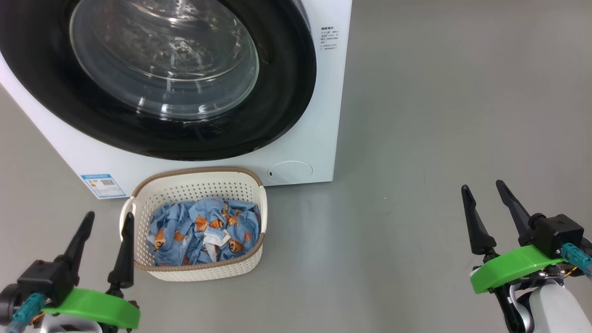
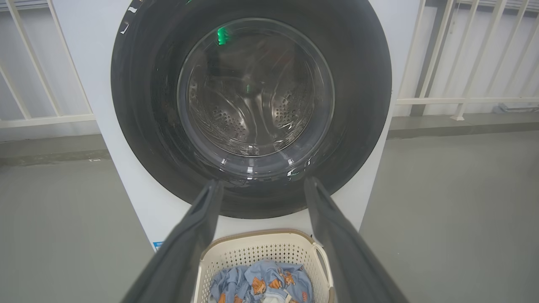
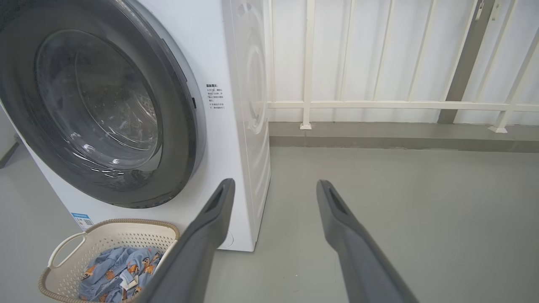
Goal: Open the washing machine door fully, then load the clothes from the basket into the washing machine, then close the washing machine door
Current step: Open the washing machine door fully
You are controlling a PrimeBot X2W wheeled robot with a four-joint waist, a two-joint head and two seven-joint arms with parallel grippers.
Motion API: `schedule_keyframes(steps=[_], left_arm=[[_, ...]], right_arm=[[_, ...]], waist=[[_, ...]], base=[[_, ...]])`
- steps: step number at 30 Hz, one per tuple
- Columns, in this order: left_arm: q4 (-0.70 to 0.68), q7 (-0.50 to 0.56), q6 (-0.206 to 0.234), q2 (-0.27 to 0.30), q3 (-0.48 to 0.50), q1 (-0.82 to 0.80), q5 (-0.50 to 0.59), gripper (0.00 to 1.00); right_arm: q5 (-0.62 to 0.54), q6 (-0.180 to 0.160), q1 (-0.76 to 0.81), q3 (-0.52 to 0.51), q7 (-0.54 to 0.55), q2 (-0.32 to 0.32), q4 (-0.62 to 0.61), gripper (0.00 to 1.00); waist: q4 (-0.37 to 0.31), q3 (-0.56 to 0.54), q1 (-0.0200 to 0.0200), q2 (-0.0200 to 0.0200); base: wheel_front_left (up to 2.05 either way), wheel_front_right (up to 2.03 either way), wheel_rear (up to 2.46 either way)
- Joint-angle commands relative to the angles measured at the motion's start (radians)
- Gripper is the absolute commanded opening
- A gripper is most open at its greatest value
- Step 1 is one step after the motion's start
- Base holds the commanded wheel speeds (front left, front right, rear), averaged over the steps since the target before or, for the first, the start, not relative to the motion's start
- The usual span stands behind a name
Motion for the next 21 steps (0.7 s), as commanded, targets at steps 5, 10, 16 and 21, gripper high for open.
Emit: schedule_keyframes(steps=[5, 10, 16, 21], left_arm=[[-0.032, -0.006, -0.002, 0.017, 0.044, -0.012, 0.015, 1.0], [-0.042, -0.006, -0.002, 0.013, 0.041, -0.004, 0.019, 1.0], [-0.055, -0.006, -0.002, 0.006, 0.024, 0.012, 0.023, 1.0], [-0.069, -0.006, -0.002, 0.001, 0.008, 0.026, 0.025, 1.0]], right_arm=[[0.001, 0.002, -0.018, 0.019, -0.012, -0.006, -0.022, 1.0], [0.02, 0.002, -0.04, 0.019, -0.012, 0.001, -0.022, 1.0], [0.031, 0.002, -0.084, 0.028, -0.012, -0.013, -0.039, 1.0], [0.063, 0.002, -0.148, 0.018, -0.012, -0.022, -0.057, 1.0]], waist=[[0.002, 0.003, 0.0, -0.0001], [0.006, 0.01, 0.0, -0.0001], [0.011, 0.025, 0.0, -0.0001], [0.018, 0.038, 0.0, -0.0001]], base=[[0.0, 0.0, 0.0], [0.0, 0.0, 0.0], [0.0, 0.0, 0.0], [0.0, 0.0, 0.0]])
